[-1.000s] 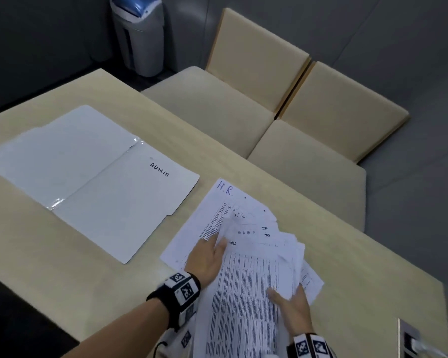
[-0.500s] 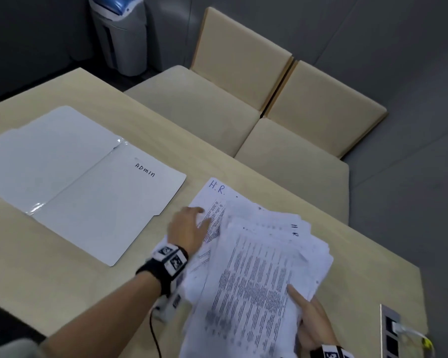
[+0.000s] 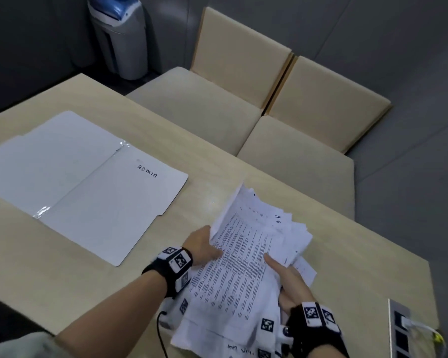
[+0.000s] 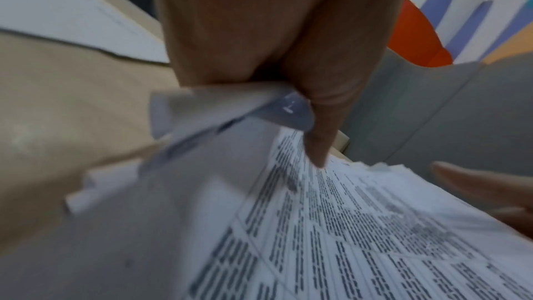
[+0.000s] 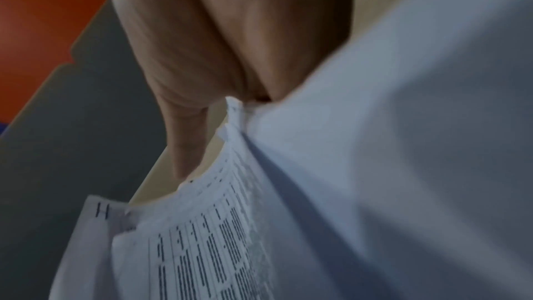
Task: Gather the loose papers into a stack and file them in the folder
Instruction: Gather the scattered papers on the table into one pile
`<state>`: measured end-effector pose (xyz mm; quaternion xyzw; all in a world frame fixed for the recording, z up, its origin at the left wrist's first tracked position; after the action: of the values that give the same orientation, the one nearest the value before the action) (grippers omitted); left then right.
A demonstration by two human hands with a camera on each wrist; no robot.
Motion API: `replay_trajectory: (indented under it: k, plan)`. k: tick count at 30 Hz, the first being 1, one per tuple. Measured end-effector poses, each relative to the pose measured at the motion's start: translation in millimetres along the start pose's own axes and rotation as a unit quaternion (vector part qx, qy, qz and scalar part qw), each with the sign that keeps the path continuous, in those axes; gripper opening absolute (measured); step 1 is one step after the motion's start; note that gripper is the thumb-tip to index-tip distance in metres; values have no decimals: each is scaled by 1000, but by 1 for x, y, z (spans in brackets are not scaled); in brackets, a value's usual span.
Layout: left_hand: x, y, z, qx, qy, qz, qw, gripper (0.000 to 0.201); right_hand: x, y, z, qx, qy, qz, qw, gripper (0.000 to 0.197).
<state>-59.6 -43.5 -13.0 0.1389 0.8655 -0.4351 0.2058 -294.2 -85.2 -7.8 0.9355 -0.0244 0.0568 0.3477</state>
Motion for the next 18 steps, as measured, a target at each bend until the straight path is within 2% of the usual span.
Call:
replay_trajectory:
  k: [2, 4, 7, 8, 10, 12, 13, 15, 18]
  plan:
    - [-3, -1, -4, 10, -18, -29, 999, 36, 4, 1, 1, 8, -23, -26, 999, 52]
    - [-8, 1, -6, 6, -3, -111, 994, 33, 2, 1, 1, 11, -38, -48, 998, 41]
    - [-22, 1, -14, 0, 49, -182, 982, 38, 0, -3, 5, -11, -104, -116, 988, 55]
    - [-24, 3, -13, -1, 44, -177, 983, 39, -2, -2, 4, -29, -147, -151, 977, 56]
    - [-27, 7, -8, -8, -8, -144, 990, 40, -15, 2, 2, -35, -288, -238, 927, 65]
    - [-31, 16, -4, -37, -51, -112, 992, 47, -36, -1, -6, 39, -388, -251, 886, 80]
    - [-33, 20, -5, -53, -57, -108, 991, 51, -45, -6, -4, 70, -400, -238, 882, 83]
    - [-32, 28, -5, -77, -49, -133, 987, 49, -56, -12, 2, 66, -353, -205, 911, 78]
    - [-26, 36, 1, -88, -50, -171, 980, 42, -48, -15, 8, 59, -253, -155, 953, 29]
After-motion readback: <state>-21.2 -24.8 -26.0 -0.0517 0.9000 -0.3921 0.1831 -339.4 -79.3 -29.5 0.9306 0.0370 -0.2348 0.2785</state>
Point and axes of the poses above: each hand's wrist, its own z-axis towards the middle knuckle, its own x-axis out of the palm, y = z × x, the point moved 2 cm from there along z, towards the middle knuckle, and after that the axes turned 5 degrees about -y, right-handed, at the moved point
